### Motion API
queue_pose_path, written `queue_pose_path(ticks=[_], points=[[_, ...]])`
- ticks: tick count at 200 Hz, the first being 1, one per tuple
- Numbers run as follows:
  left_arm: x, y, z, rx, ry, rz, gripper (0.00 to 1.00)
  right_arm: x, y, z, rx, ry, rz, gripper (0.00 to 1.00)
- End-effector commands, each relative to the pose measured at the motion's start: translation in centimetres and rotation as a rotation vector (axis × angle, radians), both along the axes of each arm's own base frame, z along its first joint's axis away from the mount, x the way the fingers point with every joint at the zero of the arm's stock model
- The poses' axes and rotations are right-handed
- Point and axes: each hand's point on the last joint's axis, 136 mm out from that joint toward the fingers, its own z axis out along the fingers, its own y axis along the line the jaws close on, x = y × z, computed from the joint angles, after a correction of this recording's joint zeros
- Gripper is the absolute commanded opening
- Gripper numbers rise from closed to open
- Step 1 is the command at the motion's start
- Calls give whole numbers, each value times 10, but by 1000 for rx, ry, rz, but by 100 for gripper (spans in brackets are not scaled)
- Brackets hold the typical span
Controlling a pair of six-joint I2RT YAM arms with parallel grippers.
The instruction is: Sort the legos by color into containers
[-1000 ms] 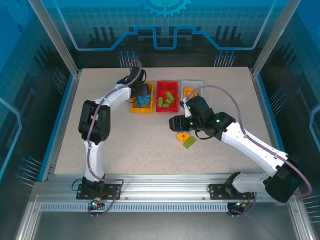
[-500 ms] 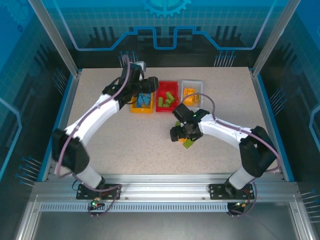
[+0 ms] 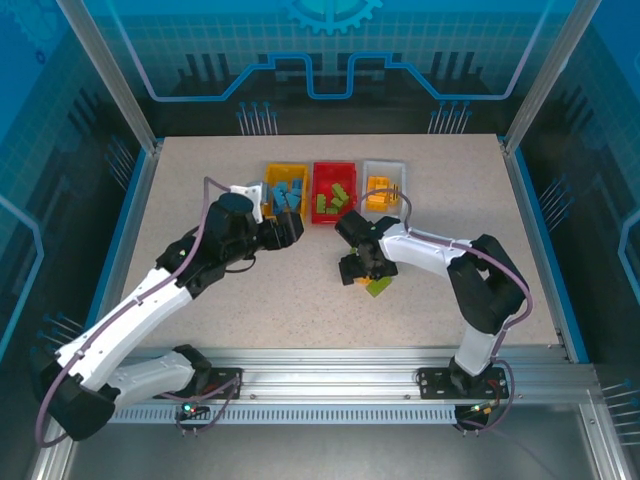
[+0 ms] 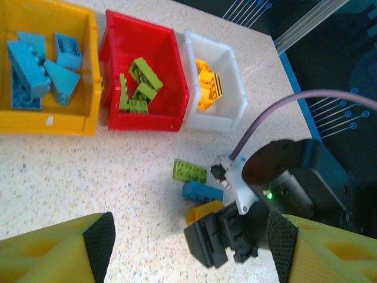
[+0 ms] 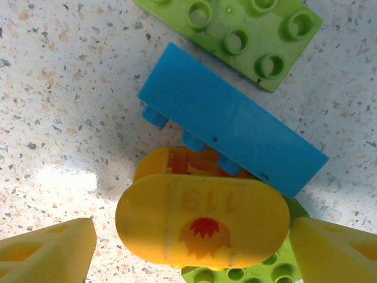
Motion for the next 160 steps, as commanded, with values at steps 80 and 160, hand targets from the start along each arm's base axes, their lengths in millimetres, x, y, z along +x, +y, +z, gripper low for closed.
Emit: queue_pose_path(ticks=[80,160], points=[[-37,5,-36,6,93,-18,72,15,-2,-11,-43,-37,-21,63],[-43,-22,-14,-61,49,-86,73,12,-26,81,29,-207,-69,56]])
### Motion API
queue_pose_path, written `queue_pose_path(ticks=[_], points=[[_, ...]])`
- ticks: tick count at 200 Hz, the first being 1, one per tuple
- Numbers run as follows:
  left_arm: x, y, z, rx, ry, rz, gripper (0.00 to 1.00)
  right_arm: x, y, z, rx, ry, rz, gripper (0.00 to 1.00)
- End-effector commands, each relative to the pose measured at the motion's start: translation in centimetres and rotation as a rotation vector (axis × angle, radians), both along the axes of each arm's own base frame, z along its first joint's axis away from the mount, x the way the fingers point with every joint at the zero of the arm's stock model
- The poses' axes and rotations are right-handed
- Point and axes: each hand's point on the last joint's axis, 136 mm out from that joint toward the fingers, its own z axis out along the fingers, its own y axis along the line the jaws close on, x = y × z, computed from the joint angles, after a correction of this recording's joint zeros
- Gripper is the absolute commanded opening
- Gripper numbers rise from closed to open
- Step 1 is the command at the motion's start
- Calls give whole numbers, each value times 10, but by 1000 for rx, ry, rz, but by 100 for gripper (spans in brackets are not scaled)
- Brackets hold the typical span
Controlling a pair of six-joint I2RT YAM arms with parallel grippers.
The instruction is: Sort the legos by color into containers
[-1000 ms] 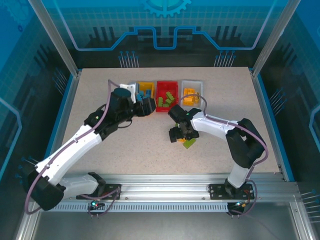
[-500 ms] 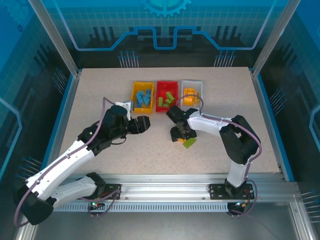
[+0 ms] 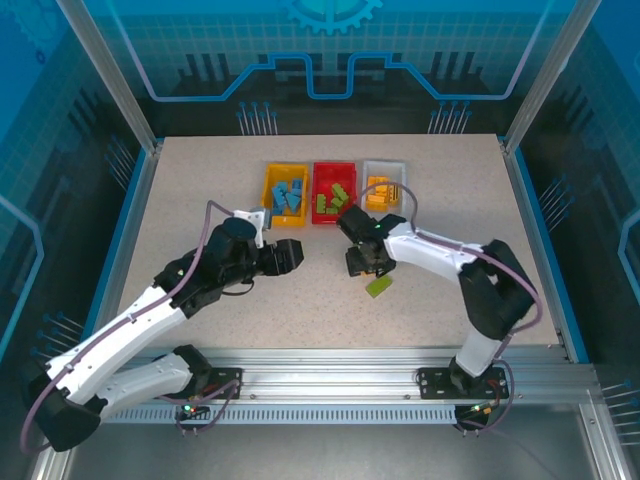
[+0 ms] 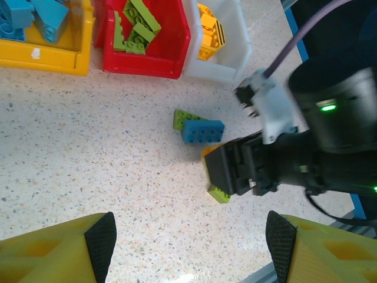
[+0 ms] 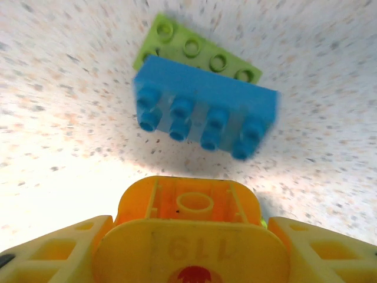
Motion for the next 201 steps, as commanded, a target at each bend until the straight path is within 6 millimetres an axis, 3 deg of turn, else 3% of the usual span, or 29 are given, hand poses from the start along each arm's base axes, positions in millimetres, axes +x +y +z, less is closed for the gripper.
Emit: queue_pose_path(ticks=[1,24,55,84,117,150,201], points=[[0,-12,18,-63,-33,-15,72,-1,-20,40,17,-64,-46,56],[2,-31,30,-98,-62,-46,72,22,-37,69,70,-132,-87,56],[11,-57,40,-106,-99,-71,72,79,-52,84,87,-167,-141,56],[17,-78,36,-94,-106,-92,72,128,-59,74,73,-161,-176,56],[18,-91,26,-73,-96,-106,72,169,-62,55,37,-133,-203,56],[14,-96,19,-47,-90,-115,71,193,-61,28,15,-78,-224,57],[9,-93,1,12,-71,-121,72,198,-60,10,-3,-46,-224,71]])
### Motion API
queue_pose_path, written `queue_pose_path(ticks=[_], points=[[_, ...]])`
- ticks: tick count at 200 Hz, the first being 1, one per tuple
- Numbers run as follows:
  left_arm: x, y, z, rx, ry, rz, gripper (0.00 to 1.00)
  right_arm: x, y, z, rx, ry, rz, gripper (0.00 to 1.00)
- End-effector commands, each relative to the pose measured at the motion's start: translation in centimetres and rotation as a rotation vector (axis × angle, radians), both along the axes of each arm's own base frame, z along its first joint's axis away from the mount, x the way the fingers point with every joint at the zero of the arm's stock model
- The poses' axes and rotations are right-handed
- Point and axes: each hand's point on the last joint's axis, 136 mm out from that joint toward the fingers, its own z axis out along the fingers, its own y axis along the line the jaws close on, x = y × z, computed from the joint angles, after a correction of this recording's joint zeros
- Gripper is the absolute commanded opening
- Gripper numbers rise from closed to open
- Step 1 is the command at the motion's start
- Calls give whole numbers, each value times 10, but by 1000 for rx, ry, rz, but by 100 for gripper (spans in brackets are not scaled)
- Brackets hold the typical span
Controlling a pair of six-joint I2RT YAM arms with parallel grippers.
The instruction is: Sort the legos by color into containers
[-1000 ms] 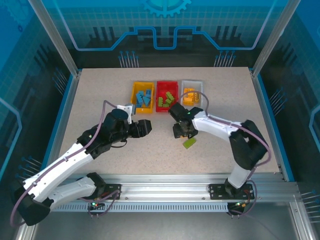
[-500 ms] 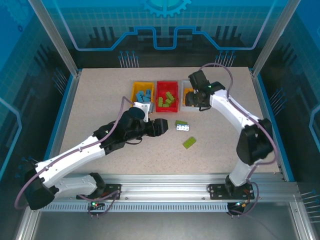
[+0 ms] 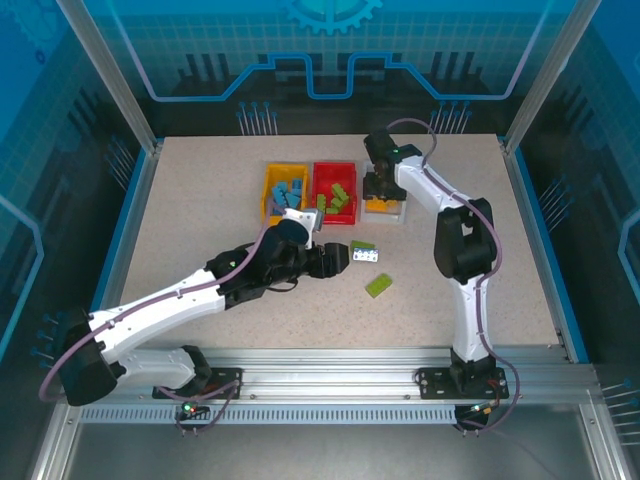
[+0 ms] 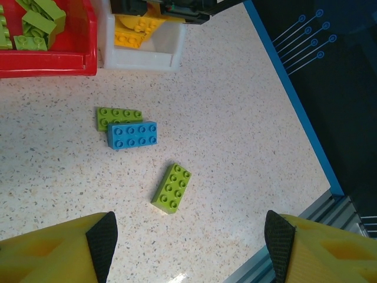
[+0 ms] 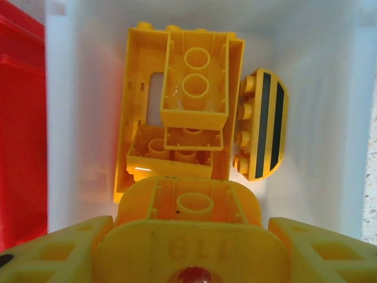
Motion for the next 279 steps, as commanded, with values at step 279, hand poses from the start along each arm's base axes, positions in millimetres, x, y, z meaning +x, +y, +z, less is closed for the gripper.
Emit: queue_pose_path(ticks=[279], points=[[79,-77,-156,573,98,160,97,-270,-50,123,376,-370,34,86]])
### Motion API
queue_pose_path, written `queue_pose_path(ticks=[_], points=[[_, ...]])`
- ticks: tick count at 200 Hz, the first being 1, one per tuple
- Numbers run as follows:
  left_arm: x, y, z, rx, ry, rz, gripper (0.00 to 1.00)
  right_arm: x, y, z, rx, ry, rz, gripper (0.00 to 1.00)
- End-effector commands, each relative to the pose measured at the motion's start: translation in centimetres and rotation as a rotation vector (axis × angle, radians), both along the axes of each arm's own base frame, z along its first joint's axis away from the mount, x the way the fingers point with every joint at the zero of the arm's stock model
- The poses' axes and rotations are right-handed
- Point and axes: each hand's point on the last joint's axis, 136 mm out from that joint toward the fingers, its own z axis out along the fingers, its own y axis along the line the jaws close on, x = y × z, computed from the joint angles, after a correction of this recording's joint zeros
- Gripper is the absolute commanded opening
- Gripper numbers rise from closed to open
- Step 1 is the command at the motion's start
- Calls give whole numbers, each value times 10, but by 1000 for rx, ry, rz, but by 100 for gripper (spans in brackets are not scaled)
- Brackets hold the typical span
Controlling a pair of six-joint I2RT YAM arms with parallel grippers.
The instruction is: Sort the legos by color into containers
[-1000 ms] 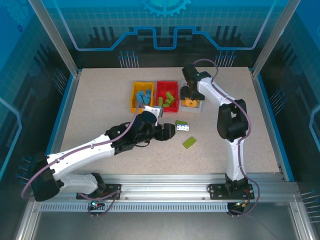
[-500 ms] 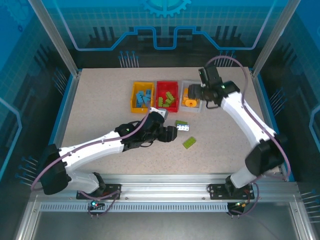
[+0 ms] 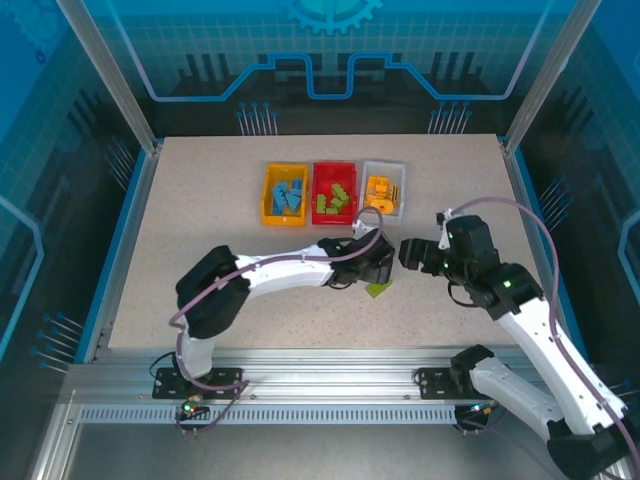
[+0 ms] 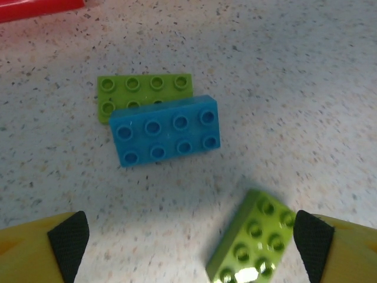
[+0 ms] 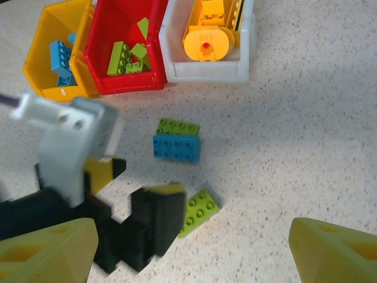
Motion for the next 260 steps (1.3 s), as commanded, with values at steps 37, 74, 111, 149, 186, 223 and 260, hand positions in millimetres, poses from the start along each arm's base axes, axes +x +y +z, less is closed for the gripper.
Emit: queue_pose_path(ticks=[37,74,111,149,186,223,260], points=[[25,7,-26,118,-19,128,99,-19,-9,-6,8,19,-25,86],[36,7,-42,124,-9,147,95,-19,-7,-6,12,23,-19,86],[46,6,-46,90,-10,153,83,-19,-7,-8,12,30,-19,86],[49,-1,-39,62,-22,121,69,-19,-7,-11,9,38,-19,85],[42,6,-13,-2,-55,109,52,-19,-6,-11,7,37,-17,85],[26,42,37,-42,-113,141,51,-15,6,-8,25,21,54,84],[41,108,71,-26,-139,192,53,-8,66,-9,60,28,299,84]])
